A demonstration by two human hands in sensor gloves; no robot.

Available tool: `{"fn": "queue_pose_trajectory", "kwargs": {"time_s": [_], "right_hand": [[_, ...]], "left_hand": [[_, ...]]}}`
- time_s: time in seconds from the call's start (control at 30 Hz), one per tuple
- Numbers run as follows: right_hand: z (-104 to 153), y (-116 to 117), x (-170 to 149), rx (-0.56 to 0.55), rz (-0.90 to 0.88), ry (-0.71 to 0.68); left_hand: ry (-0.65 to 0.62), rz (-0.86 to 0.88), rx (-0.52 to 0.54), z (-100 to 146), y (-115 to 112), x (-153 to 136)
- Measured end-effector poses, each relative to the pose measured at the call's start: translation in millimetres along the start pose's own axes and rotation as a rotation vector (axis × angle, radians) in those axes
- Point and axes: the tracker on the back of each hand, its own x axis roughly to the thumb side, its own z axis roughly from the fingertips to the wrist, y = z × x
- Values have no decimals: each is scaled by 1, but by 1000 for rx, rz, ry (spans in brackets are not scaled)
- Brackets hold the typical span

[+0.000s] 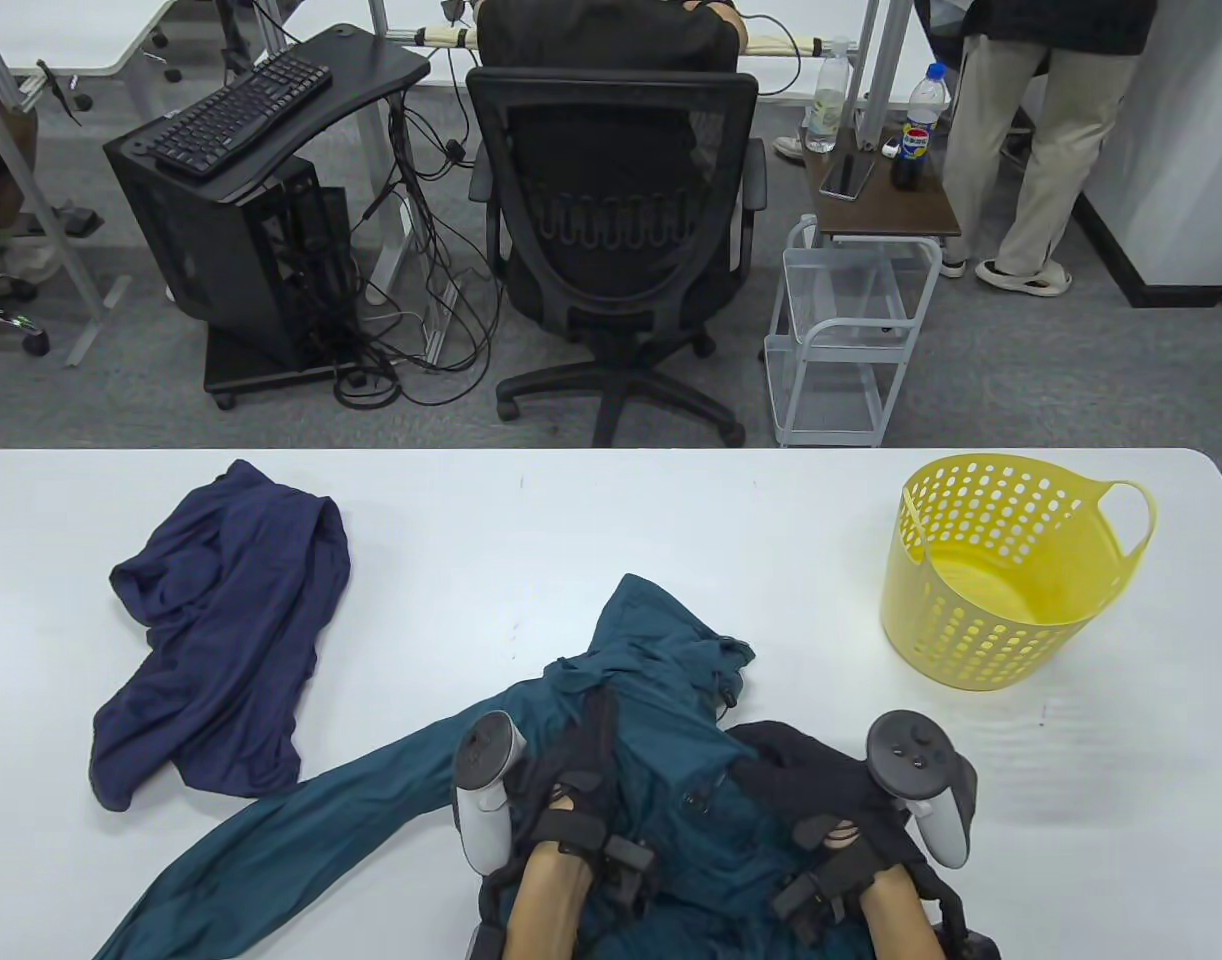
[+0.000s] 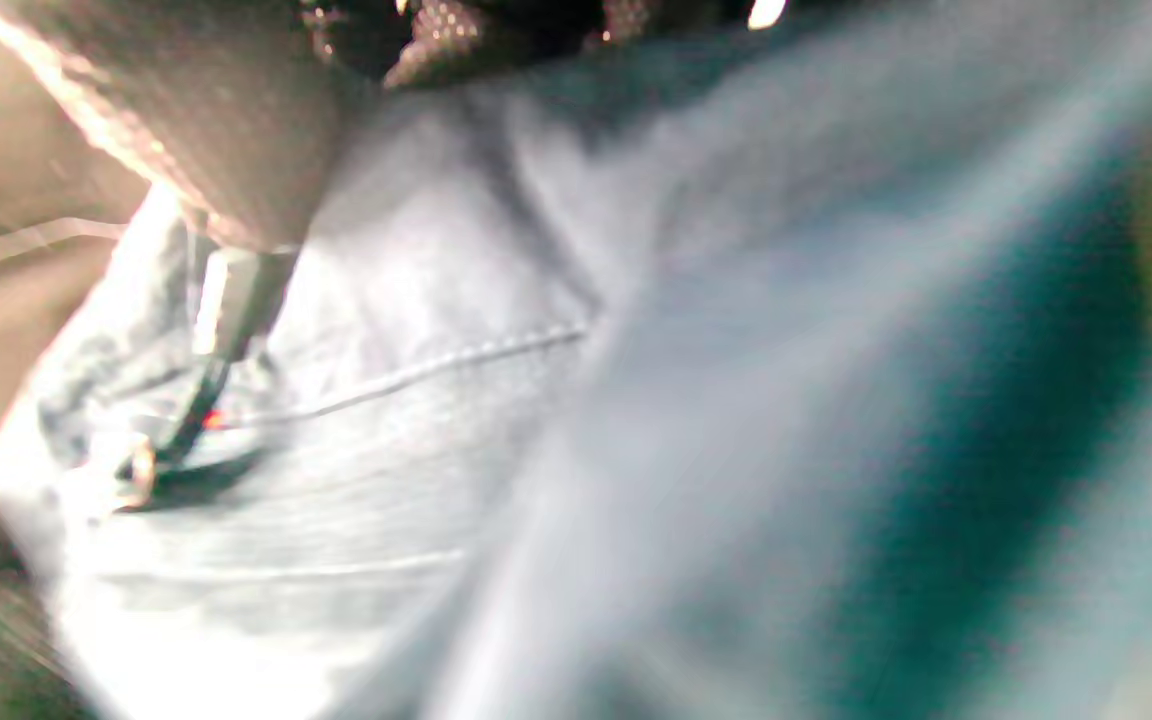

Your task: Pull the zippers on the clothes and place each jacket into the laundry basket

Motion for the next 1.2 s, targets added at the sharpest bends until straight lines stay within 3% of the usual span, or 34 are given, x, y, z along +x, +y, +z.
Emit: {"fn": "queue_pose_trajectory", "kwargs": {"time_s": [0.1,0.17,0.33,0.37,0.4,0.5,0.6,0.7,0.77,0.87,0.97,1.1,1.2], "right_hand": [[3,-15,-2,5,-125,-23],[4,-23,-3,-19,-145,-27],[10,-39,3,-131,-124,-65],[11,-41,5,-139,-129,-73],[13,-45,7,-141,-136,-79],[17,-54,8,-172,-147,-85],[20,-62,4,-207,-95,-38],[21,-66,-1,-235,11,34],[20,-65,-3,-241,54,60],[18,-58,-4,-152,70,81],[18,-50,0,-68,132,98],[20,-34,19,25,389,69],[17,-4,27,158,497,58]], "left_hand": [[-33,-64,48,5,-1,9],[-85,-203,88,11,-7,21],[-320,-858,190,32,-55,55],[-372,-975,148,34,-68,58],[-415,-1132,41,37,-85,60],[-394,-1475,-231,39,-119,49],[-320,-1657,-255,35,-134,33],[-255,-1817,-193,26,-137,22],[-258,-1887,-18,19,-134,18],[-232,-1825,117,6,-124,16],[-222,-1684,201,0,-112,18],[-202,-1579,279,-1,-94,22],[-193,-1516,282,-3,-84,23]]}}
